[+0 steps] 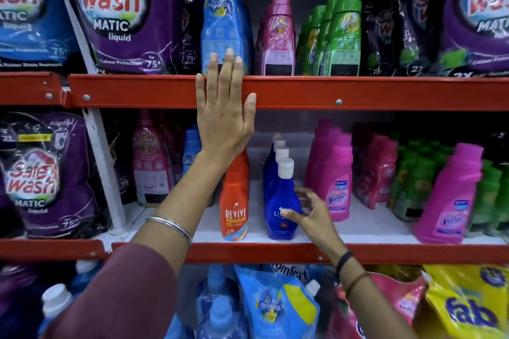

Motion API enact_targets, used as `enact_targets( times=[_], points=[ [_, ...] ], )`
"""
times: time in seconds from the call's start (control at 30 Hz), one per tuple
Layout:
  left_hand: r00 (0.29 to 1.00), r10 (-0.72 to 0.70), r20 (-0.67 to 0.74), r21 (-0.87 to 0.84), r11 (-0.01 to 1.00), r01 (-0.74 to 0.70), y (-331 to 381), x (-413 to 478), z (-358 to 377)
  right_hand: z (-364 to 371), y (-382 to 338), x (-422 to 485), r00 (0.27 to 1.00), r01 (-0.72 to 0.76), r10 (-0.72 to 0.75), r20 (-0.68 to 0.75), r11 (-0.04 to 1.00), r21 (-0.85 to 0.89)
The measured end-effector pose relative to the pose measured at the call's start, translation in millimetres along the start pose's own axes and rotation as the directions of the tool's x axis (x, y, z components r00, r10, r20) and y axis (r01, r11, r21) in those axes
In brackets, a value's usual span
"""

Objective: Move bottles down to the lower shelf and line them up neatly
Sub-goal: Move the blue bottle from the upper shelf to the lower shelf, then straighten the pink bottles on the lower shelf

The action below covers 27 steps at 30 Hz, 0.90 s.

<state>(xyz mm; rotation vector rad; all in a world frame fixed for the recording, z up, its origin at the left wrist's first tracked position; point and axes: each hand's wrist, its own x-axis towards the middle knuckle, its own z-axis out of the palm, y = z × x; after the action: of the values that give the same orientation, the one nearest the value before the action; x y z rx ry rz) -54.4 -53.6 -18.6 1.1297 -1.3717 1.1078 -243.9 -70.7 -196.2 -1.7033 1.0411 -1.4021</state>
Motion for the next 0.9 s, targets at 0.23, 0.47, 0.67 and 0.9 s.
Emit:
enact_targets(
  times=[0.23, 0.47, 0.67, 0.9],
  points=[
    [1.000, 0.001, -0.001, 0.005, 1.000, -0.001, 0.1, 0.1, 0.5, 0.6, 6.2, 5.2, 0.999, 0.003, -0.001, 0.054, 0.999, -0.034],
    [0.998, -0.015, 0.055, 0.009, 1.000, 0.015, 3.7, -0.2, -5.7, -2.7, 5.5, -4.2, 0.998, 0.023, -0.021, 0.059, 1.000, -0.018],
    [0.990, -0.068, 0.121, 0.015, 0.998, 0.067, 14.7, 1.9, -11.4, -56.9, -2.8, -15.3, 0.965, 0.102, -0.136, -0.226, 0.982, -0.156],
    [0.988, -0.020, 0.153, -0.007, 1.000, 0.022, 51.4, 9.5, -5.3, -150.0, -8.5, -24.2, 0.666, 0.120, -0.423, -0.615, 0.874, -0.471]
  ],
)
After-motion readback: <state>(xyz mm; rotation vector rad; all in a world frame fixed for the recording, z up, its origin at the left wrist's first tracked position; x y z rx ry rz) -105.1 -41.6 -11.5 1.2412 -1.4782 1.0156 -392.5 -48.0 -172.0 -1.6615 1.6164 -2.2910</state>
